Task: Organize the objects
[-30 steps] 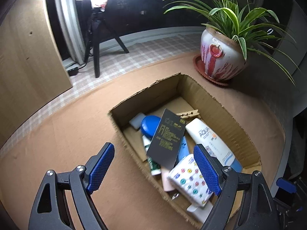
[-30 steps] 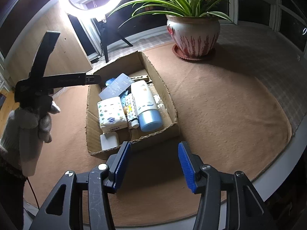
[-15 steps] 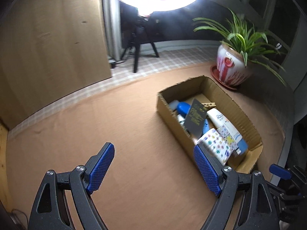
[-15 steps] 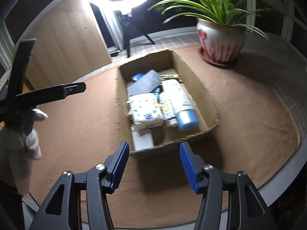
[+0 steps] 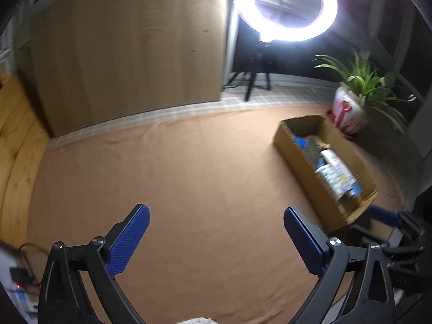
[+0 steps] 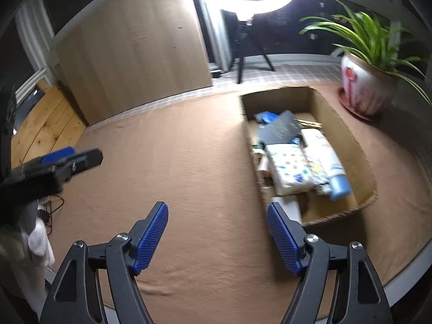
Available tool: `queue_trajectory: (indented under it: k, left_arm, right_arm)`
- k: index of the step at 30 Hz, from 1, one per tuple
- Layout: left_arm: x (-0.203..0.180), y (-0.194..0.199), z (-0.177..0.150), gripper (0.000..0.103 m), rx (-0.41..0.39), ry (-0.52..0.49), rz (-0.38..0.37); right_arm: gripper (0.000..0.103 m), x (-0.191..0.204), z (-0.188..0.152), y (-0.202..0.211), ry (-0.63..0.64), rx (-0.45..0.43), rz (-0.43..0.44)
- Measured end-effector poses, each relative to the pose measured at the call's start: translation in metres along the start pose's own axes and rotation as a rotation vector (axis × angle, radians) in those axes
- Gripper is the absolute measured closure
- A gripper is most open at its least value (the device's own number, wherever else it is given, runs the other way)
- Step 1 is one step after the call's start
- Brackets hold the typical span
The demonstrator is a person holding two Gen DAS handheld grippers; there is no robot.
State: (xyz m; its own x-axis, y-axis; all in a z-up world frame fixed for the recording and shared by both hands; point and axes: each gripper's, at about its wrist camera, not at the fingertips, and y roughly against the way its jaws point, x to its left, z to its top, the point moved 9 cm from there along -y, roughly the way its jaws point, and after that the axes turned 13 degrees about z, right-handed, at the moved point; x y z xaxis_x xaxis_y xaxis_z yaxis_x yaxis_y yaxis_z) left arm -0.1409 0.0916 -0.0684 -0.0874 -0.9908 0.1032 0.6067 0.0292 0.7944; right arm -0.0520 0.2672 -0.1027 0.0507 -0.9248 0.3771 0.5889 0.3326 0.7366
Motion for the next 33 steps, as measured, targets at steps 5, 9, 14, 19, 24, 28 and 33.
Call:
queue_trajectory:
  k: [5,9,14,19,24,28,33]
  left_arm:
    - [0.038,0.002,-0.031,0.001,0.048,0.068,0.042]
    - [0.063,0.002,-0.055,0.001,0.072,0.097,0.072]
    - [0.087,0.005,-0.078,0.001,0.092,0.134,0.108]
    - [0.107,0.008,-0.093,0.001,0.103,0.170,0.128]
    - [0.119,0.008,-0.102,0.001,0.108,0.188,0.144]
    - [0.121,0.005,-0.103,0.001,0.115,0.185,0.149]
    - [0.119,0.002,-0.101,0.001,0.110,0.172,0.151]
  right_arm:
    - [0.030,0.030,0.003,-0.016,0.040,0.009,0.021]
    - [0.030,0.050,0.005,-0.027,0.076,0.023,0.023]
    - [0.030,0.071,0.006,-0.037,0.110,0.030,0.023]
    - [0.030,0.087,0.003,-0.043,0.142,0.028,0.019]
    - [0.030,0.098,-0.001,-0.049,0.148,0.031,0.023]
    - [0.030,0.104,-0.005,-0.053,0.156,0.036,0.020]
    - [0.030,0.109,-0.008,-0.054,0.165,0.032,0.012]
